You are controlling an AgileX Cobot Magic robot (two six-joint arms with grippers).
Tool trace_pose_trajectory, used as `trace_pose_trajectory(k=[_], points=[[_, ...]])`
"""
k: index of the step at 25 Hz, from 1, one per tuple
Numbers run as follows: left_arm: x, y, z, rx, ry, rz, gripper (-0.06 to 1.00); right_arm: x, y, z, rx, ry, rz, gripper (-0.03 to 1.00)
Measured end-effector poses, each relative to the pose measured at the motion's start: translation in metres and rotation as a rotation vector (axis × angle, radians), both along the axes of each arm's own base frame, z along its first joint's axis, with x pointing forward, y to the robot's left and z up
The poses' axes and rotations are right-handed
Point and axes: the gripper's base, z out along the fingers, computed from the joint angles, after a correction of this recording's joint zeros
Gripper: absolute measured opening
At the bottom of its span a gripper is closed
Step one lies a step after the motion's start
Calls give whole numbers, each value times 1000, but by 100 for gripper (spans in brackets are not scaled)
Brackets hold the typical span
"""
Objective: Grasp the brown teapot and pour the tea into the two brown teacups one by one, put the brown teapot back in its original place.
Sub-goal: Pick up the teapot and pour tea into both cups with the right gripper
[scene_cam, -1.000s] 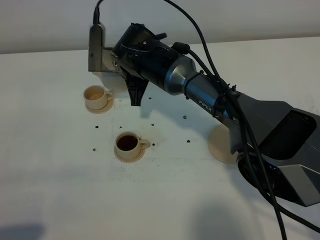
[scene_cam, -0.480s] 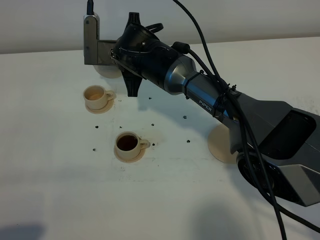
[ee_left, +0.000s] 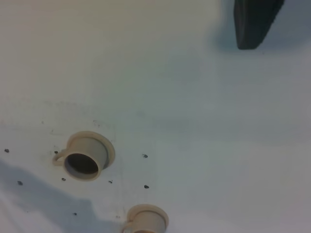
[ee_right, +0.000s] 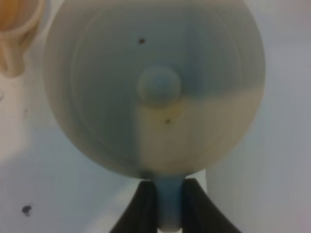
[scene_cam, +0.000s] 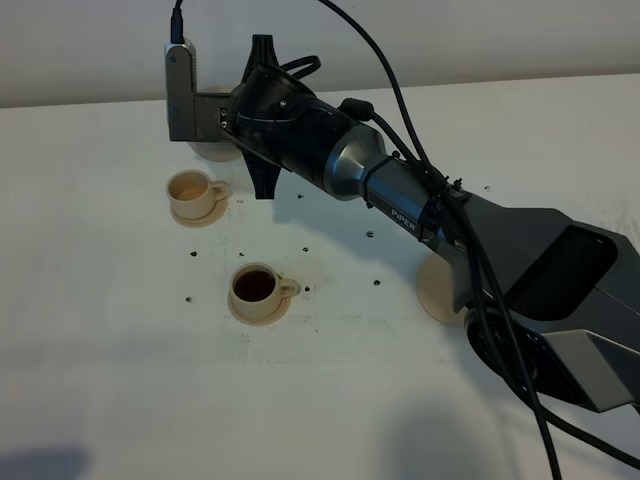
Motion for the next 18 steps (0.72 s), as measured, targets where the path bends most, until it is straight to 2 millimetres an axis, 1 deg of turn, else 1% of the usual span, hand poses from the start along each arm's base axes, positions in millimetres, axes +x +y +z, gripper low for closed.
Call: trace_pose_trajectory(k=[5, 13, 15, 18], points=[[0, 0, 0, 0, 0, 0, 55, 1, 1, 1, -1, -23, 12, 11], [0, 0, 0, 0, 0, 0, 55, -1, 5, 3, -52, -73, 33, 11], [0, 0, 0, 0, 0, 0, 55, -2, 6, 1, -64, -77, 37, 11], [0, 0, 0, 0, 0, 0, 55, -2, 9, -8, -85, -75, 45, 11]])
